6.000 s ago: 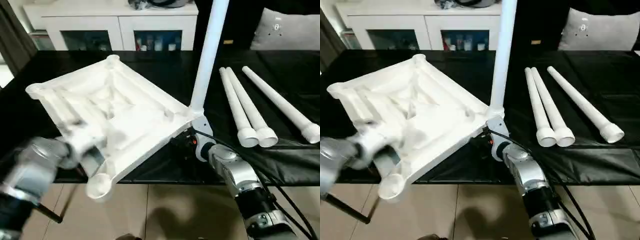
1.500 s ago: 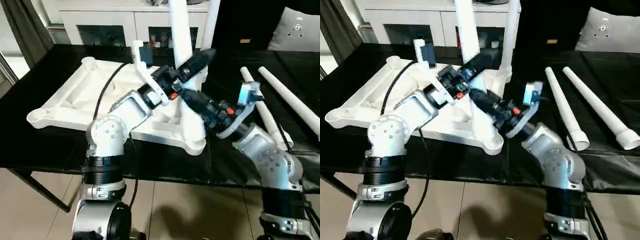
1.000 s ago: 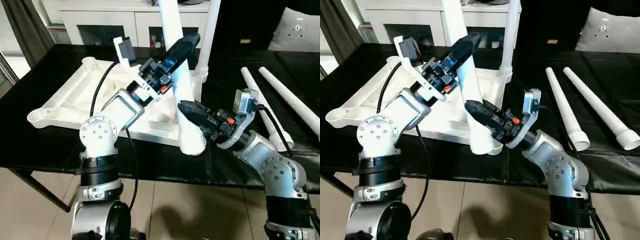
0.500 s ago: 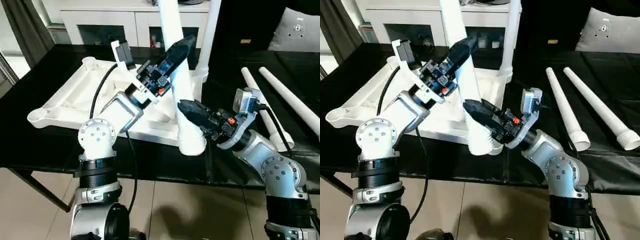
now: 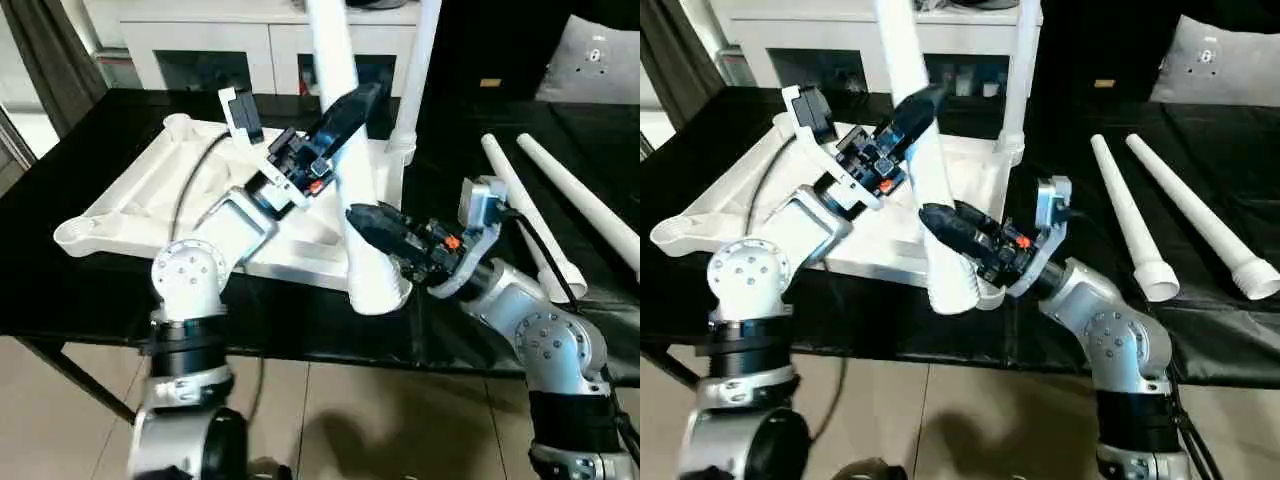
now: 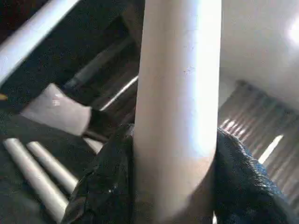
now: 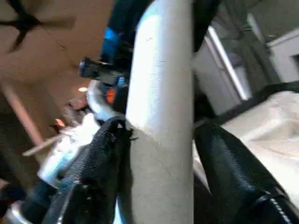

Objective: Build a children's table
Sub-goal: Pick table leg

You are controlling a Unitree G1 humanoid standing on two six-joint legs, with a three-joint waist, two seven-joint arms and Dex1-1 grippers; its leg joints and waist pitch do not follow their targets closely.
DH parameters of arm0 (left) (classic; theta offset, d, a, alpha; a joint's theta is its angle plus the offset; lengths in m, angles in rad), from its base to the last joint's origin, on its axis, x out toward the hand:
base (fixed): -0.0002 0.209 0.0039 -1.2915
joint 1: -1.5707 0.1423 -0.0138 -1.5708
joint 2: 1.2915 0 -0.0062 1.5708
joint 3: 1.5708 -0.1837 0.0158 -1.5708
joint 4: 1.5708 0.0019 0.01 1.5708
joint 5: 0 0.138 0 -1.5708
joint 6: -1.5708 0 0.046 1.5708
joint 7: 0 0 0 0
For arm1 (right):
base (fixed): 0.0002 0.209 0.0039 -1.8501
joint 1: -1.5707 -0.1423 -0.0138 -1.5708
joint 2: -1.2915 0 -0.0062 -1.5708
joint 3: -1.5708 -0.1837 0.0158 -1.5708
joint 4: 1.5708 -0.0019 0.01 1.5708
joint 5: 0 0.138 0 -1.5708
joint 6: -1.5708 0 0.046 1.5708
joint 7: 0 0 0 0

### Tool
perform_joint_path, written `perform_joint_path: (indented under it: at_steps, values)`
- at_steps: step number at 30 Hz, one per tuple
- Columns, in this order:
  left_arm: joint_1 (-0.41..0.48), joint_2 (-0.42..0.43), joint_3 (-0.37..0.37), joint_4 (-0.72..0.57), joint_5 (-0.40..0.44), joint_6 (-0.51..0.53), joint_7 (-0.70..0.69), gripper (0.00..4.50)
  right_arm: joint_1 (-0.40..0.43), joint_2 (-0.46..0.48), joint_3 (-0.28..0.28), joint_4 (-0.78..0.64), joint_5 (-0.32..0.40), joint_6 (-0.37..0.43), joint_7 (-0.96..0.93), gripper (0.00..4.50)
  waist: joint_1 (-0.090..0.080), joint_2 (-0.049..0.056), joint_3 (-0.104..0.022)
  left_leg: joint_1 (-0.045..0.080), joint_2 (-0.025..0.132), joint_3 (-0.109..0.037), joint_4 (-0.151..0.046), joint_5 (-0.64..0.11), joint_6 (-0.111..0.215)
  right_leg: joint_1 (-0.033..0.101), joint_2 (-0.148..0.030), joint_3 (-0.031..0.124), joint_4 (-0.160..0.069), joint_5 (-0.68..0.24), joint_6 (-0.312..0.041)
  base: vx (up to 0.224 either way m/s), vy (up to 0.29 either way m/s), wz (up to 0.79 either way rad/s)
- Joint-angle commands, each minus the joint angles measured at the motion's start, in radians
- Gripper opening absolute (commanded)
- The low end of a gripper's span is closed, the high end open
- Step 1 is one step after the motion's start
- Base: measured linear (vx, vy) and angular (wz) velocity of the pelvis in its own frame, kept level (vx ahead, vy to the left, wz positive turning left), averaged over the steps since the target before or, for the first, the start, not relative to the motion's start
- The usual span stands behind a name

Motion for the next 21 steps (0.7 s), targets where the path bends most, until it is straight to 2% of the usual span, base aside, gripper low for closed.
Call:
perform_joint_path:
  at_steps: [1, 2, 3, 4, 10, 11, 12, 13, 16, 21]
  values:
    - [0.0, 0.017, -0.053, -0.015, 0.046, -0.01, -0.01, 1.85, -0.019, -0.011, -0.011, 0.026, -0.064, -0.055, -0.05, 2.97, -0.002, -0.009, -0.076, 0.025, 0.073, -0.044, -0.065, -0.077, 0.051, 0.051, -0.092, 0.051, -0.072, -0.119, -0.154, 0.0, 0.0, 0.0]
    - [-0.001, 0.031, -0.073, -0.017, 0.078, -0.021, -0.006, 1.85, -0.022, -0.016, -0.007, 0.027, -0.087, -0.083, -0.05, 2.97, -0.002, -0.009, -0.076, 0.026, 0.074, -0.043, -0.064, -0.08, 0.05, 0.051, -0.093, 0.052, -0.072, -0.119, -0.155, 0.0, 0.0, 0.0]
    - [-0.003, 0.053, -0.112, -0.023, 0.141, -0.052, 0.004, 1.83, -0.026, -0.039, 0.009, 0.025, -0.111, -0.094, -0.042, 3.16, -0.002, -0.01, -0.076, 0.027, 0.073, -0.042, -0.063, -0.079, 0.047, 0.051, -0.093, 0.053, -0.071, -0.113, -0.156, 0.0, 0.0, 0.0]
    - [-0.004, 0.061, -0.128, -0.025, 0.168, -0.067, 0.009, 1.81, -0.028, -0.05, 0.015, 0.024, -0.115, -0.09, -0.037, 3.22, 0.0, -0.008, -0.077, 0.028, 0.075, -0.044, -0.064, -0.071, 0.05, 0.052, -0.091, 0.052, -0.069, -0.099, -0.155, 0.0, 0.0, 0.0]
    - [0.006, 0.106, -0.247, -0.059, 0.314, -0.14, 0.005, 1.8, -0.045, -0.136, 0.07, 0.032, -0.14, -0.015, 0.001, 3.39, 0.0, -0.013, -0.079, 0.022, 0.072, -0.043, -0.057, -0.045, 0.082, 0.058, -0.094, 0.052, -0.063, -0.043, -0.182, 0.0, 0.0, 0.0]
    - [0.005, 0.115, -0.272, -0.066, 0.338, -0.152, 0.001, 1.8, -0.049, -0.156, 0.09, 0.035, -0.158, -0.012, 0.015, 3.39, -0.001, -0.018, -0.078, 0.02, 0.072, -0.042, -0.057, -0.045, 0.085, 0.059, -0.094, 0.052, -0.064, -0.047, -0.182, 0.0, 0.0, 0.0]
    - [0.003, 0.119, -0.286, -0.069, 0.354, -0.162, -0.003, 1.8, -0.051, -0.167, 0.104, 0.042, -0.175, -0.017, 0.025, 3.39, 0.001, -0.016, -0.079, 0.021, 0.072, -0.042, -0.056, -0.042, 0.086, 0.058, -0.094, 0.052, -0.063, -0.053, -0.185, 0.0, 0.0, 0.0]
    - [0.003, 0.119, -0.286, -0.069, 0.354, -0.162, -0.003, 1.8, -0.051, -0.167, 0.104, 0.042, -0.175, -0.017, 0.025, 3.39, -0.001, -0.017, -0.078, 0.021, 0.073, -0.041, -0.056, -0.046, 0.086, 0.057, -0.094, 0.053, -0.063, -0.06, -0.187, 0.0, 0.0, 0.0]
    - [-0.004, 0.117, -0.301, -0.065, 0.373, -0.184, -0.013, 1.8, -0.054, -0.201, 0.153, 0.061, -0.217, -0.042, 0.072, 3.39, -0.001, -0.018, -0.076, 0.022, 0.072, -0.04, -0.056, -0.068, 0.078, 0.056, -0.094, 0.052, -0.068, -0.111, -0.19, 0.0, 0.0, 0.0]
    - [-0.002, 0.121, -0.318, -0.069, 0.382, -0.196, -0.032, 1.8, -0.071, -0.209, 0.167, 0.095, -0.217, -0.041, 0.088, 3.39, -0.001, -0.02, -0.077, 0.023, 0.074, -0.041, -0.054, -0.066, 0.086, 0.054, -0.093, 0.052, -0.065, -0.093, -0.201, 0.0, 0.0, 0.0]
